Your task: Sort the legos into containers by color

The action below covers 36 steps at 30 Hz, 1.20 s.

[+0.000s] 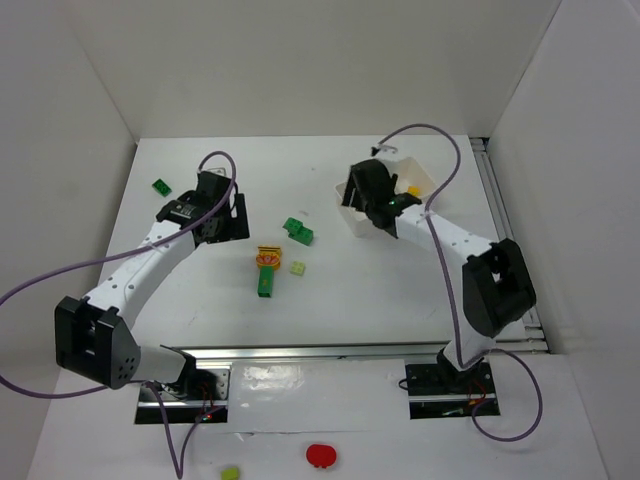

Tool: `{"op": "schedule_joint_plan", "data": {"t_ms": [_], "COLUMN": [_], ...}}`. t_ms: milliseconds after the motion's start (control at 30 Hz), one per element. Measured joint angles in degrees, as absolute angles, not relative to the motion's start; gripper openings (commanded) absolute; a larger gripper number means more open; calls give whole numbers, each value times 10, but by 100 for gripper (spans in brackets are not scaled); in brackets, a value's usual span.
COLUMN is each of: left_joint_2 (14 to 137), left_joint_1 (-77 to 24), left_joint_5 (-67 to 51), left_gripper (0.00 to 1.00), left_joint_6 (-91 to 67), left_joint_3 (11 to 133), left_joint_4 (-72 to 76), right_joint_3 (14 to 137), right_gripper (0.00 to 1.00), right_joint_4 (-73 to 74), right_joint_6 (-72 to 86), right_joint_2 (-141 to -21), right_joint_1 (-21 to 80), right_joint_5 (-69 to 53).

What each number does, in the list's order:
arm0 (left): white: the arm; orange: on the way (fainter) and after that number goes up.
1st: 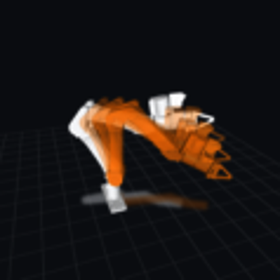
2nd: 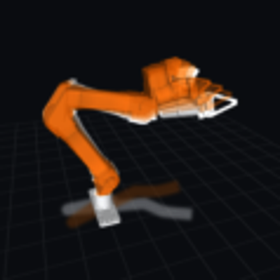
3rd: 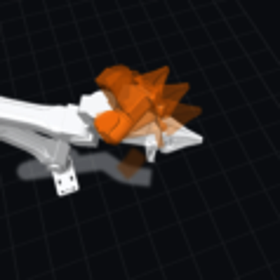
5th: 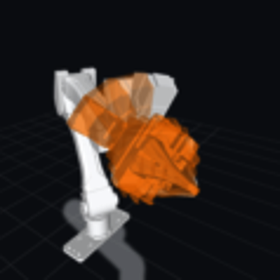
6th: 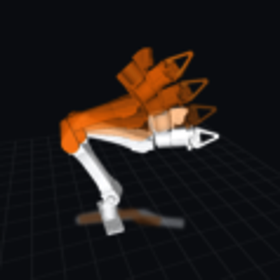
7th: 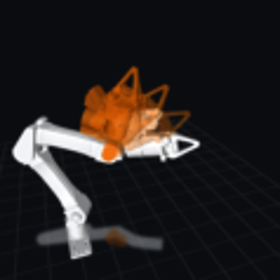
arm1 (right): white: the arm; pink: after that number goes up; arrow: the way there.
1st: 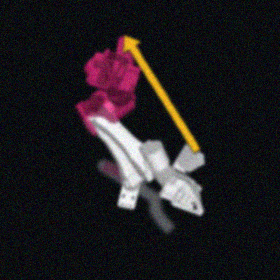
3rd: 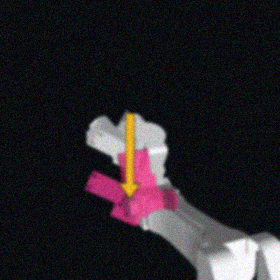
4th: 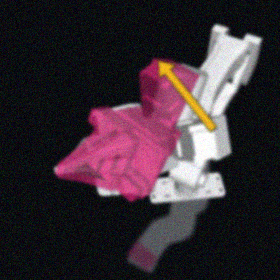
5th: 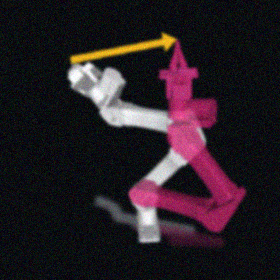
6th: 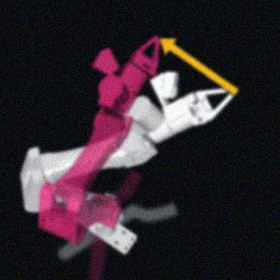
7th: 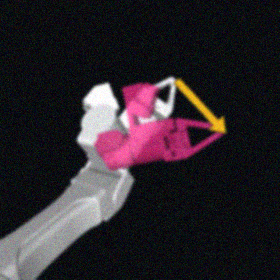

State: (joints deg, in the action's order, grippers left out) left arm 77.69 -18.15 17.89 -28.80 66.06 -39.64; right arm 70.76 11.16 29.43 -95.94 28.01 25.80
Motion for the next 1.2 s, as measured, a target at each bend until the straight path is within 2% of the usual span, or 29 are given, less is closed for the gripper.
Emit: {"op": "schedule_joint_plan", "data": {"t_ms": [133, 267, 433, 633, 767, 1033, 1100, 1200], "left_joint_2": [766, 747, 735, 735, 734, 729, 729, 729], "left_joint_1": [-181, -179, -177, -177, -177, -171, -171, -171], "left_joint_5": [194, 201, 208, 212, 213, 213, 213, 212], "left_gripper": [97, 97, 97, 97, 97, 97, 97, 97], "left_joint_6": [-288, -288, -288, -288, -288, -288, -288, -289], "left_joint_3": [669, 670, 672, 672, 672, 672, 672, 672], "left_joint_4": [-403, -404, -406, -408, -408, -408, -408, -408], "right_joint_3": [672, 637, 628, 639, 668, 683, 683, 683], "right_gripper": [97, 98, 97, 83, 70, 53, 46, 44], "right_joint_4": [96, 93, 92, 88, 75, 55, 55, 55], "right_joint_6": [251, 204, 169, 152, 149, 151, 151, 154], "right_joint_2": [-933, -954, -1006, -1074, -1101, -1119, -1119, -1119], "right_joint_1": [396, 490, 535, 547, 546, 522, 514, 506], "right_joint_5": [183, 113, 75, 104, 140, 180, 186, 194]}}
